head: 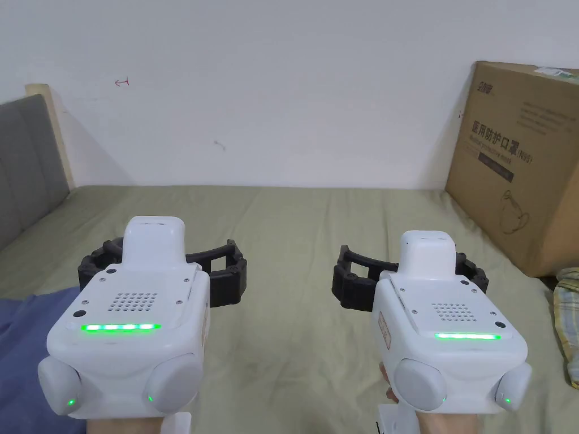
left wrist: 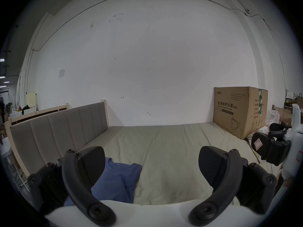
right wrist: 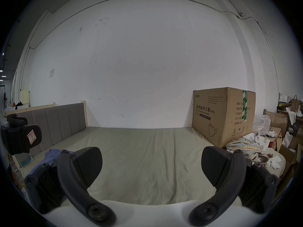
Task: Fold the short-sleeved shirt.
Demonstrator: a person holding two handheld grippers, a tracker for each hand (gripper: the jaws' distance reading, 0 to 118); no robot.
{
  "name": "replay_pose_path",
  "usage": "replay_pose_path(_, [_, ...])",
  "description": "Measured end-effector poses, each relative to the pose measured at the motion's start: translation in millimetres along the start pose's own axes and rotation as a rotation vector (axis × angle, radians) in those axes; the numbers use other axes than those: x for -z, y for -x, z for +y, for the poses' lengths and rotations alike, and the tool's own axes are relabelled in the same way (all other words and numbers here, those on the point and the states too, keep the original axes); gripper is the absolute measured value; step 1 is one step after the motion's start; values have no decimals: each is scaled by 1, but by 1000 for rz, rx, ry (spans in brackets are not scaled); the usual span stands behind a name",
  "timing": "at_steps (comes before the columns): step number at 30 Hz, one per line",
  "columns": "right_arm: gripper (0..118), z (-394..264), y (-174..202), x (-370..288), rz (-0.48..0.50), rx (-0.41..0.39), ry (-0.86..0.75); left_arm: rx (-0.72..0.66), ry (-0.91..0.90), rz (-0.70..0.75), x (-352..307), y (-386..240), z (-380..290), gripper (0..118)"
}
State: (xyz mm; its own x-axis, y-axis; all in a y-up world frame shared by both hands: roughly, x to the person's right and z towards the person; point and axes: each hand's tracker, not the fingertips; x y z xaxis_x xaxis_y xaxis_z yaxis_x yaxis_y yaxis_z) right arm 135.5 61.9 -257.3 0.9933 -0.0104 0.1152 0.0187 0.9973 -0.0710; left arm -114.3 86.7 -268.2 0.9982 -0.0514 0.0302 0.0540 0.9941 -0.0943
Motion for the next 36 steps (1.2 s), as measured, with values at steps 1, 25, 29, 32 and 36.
replay_pose_path(1, [118, 0, 0, 0, -1, 2, 0, 1, 0, 1, 0, 0, 0, 115])
replay_pose_path(25, [118, -3, -4, 1, -2, 21, 22, 22, -12, 11, -1, -1, -1, 115])
replay_pose_path(29, [118, -3, -2, 1, -5, 5, 18, 18, -15, 15, -1, -1, -2, 115])
replay_pose_path(32, [118, -3, -1, 0, -7, -11, 13, 16, -15, 14, -2, -1, -2, 115])
replay_pose_path(36, [118, -3, 0, 0, -5, -11, 17, 23, -13, 16, -1, -2, -2, 115])
